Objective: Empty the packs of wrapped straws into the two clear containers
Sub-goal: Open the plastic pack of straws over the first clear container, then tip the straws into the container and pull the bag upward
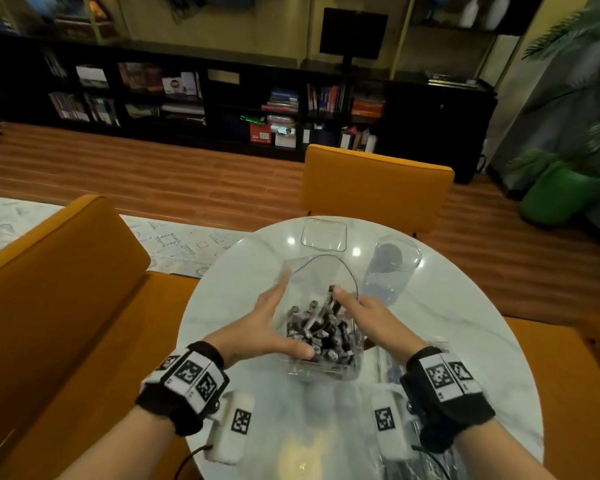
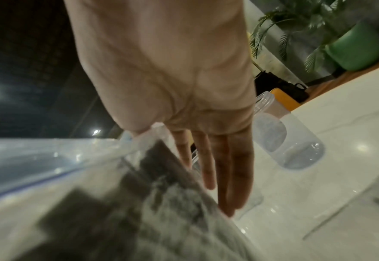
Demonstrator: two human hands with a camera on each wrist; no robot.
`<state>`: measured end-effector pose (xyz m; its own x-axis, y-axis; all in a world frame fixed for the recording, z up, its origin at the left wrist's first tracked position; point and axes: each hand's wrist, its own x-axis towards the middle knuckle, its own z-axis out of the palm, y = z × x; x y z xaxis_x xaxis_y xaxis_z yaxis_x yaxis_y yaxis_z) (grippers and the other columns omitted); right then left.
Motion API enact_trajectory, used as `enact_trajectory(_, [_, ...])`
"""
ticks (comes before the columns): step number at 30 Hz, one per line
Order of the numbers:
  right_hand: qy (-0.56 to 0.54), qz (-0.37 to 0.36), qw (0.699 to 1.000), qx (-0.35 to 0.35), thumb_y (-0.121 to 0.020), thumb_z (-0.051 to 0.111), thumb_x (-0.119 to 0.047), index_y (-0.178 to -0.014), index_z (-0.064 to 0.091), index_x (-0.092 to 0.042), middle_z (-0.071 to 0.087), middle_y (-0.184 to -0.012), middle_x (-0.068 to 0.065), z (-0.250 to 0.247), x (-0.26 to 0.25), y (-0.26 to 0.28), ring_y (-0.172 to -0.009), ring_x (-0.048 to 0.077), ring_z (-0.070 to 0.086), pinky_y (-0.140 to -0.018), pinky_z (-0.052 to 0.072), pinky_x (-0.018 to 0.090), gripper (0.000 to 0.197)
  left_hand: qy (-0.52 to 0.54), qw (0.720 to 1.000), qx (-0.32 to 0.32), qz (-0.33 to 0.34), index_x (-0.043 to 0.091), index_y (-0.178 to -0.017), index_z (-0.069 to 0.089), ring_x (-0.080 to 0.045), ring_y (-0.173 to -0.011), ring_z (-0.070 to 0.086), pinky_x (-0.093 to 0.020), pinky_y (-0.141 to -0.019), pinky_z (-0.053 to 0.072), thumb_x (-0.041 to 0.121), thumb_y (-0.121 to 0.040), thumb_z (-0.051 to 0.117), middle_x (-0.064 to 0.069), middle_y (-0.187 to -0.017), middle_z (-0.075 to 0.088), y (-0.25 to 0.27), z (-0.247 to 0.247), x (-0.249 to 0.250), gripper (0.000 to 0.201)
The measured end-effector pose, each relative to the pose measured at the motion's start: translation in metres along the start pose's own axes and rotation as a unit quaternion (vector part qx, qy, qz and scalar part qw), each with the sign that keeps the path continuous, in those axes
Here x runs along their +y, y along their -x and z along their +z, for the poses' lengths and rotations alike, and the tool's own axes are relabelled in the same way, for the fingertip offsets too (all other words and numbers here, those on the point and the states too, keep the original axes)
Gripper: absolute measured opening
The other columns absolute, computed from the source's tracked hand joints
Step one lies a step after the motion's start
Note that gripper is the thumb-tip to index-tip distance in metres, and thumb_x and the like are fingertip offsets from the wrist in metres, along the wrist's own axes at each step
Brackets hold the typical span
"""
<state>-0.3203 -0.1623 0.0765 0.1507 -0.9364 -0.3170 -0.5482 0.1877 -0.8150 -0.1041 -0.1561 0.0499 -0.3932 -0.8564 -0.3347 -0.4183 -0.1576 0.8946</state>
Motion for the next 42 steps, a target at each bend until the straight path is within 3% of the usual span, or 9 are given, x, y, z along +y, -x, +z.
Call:
enact_trajectory(5, [-0.037,0.034,0.996,0.080,-0.096,0.033,-0.059,-0.132,0.049,-0.027,0.061,-0.114,0.002,-0.006,-0.018,-0.009,-0.092,0.016,0.065,-0.079,0.056,0.035,0.050,0.000,0.998,-0.056,0.024,0.052,-0.150,-0.009,-0.012,-0.151,0.001,-0.046,-0.123,0.014,0.030,-0.062,0.091,0.019,-0.163,-0.003,-0.014,-0.029,-0.012,0.135])
enact_trajectory(11, [-0.086,0.147,0.985,-0.030,-0.087,0.062,-0.049,-0.137,0.036,-0.034,0.062,-0.113,0.002,0.004,-0.017,0.024,-0.091,0.023,0.068,-0.070,0.062,0.038,0.059,-0.008,0.997,-0.072,0.014,0.060,-0.139,-0.026,-0.015,-0.150,-0.002,-0.041,-0.120,0.024,0.027,-0.057,0.095,0.016,-0.162,-0.015,-0.022,-0.027,-0.034,0.150])
enact_trajectory(16, [-0.202,0.084,0.975,0.030,-0.095,0.048,-0.004,-0.119,0.061,-0.014,0.071,-0.107,0.011,0.007,-0.019,0.015,-0.086,0.026,0.069,-0.067,0.062,0.038,0.029,-0.024,0.995,-0.044,0.089,0.051,-0.146,-0.018,-0.002,-0.124,0.052,-0.015,-0.100,0.043,0.020,-0.055,0.095,0.006,-0.133,0.050,-0.033,-0.016,-0.035,0.149])
enact_trajectory(20, [-0.165,0.055,0.972,0.160,-0.091,0.060,-0.026,-0.115,0.060,-0.024,0.070,-0.109,0.008,0.007,-0.010,0.002,-0.095,0.021,0.068,-0.076,0.057,0.035,0.023,0.082,0.987,0.094,0.105,0.051,-0.144,0.001,-0.016,-0.092,0.068,-0.022,-0.080,0.053,0.021,-0.054,0.093,-0.016,-0.100,0.061,-0.034,-0.016,-0.045,0.133])
enact_trajectory(26, [-0.122,0.070,0.987,0.082,-0.096,0.052,-0.038,-0.107,0.068,-0.021,0.071,-0.107,0.007,0.030,0.005,-0.016,-0.096,0.032,0.071,-0.071,0.058,0.039,0.026,0.053,0.995,-0.005,0.080,0.066,-0.138,-0.019,-0.018,-0.129,0.050,-0.033,-0.106,0.046,0.035,-0.040,0.098,0.002,-0.146,0.030,-0.057,-0.015,-0.066,0.156])
enact_trajectory(32, [-0.166,0.117,0.969,0.139,-0.097,0.046,-0.034,-0.094,0.067,-0.020,0.066,-0.099,0.002,0.027,0.023,-0.043,-0.082,0.021,0.063,-0.074,0.047,0.034,0.025,0.067,0.995,-0.049,0.048,0.051,-0.145,0.024,-0.017,-0.116,0.065,-0.047,-0.107,0.045,0.025,-0.046,0.100,0.002,-0.127,0.066,-0.090,-0.025,-0.062,0.127])
enact_trajectory(35, [-0.204,0.139,0.965,0.090,-0.085,0.048,-0.043,-0.094,0.063,-0.010,0.066,-0.114,0.021,0.030,0.032,-0.051,-0.092,0.030,0.066,-0.092,0.048,0.054,0.037,0.020,0.994,-0.097,0.034,0.043,-0.142,0.036,-0.015,-0.123,0.059,-0.040,-0.107,0.046,0.036,-0.046,0.099,0.007,-0.132,0.063,-0.093,-0.017,-0.068,0.115])
enact_trajectory(39, [-0.238,0.076,0.966,0.062,-0.093,0.035,-0.064,-0.109,0.062,-0.020,0.070,-0.121,-0.004,0.018,0.033,-0.042,-0.114,0.023,0.065,-0.103,0.044,0.047,0.053,0.104,0.992,-0.063,0.036,0.020,-0.130,0.057,-0.009,-0.107,0.069,-0.016,-0.080,0.056,0.020,-0.052,0.096,0.009,-0.112,0.075,-0.085,-0.029,-0.055,0.087])
enact_trajectory(42, [-0.231,0.011,0.973,0.024,-0.071,0.049,-0.082,-0.127,0.049,-0.050,0.054,-0.141,-0.009,0.020,0.023,-0.027,-0.123,0.012,0.057,-0.106,0.043,0.047,0.065,0.173,0.980,0.016,0.092,0.019,-0.125,0.061,-0.016,-0.107,0.070,-0.032,-0.084,0.059,0.046,-0.043,0.095,0.003,-0.114,0.075,-0.081,-0.042,-0.025,0.093])
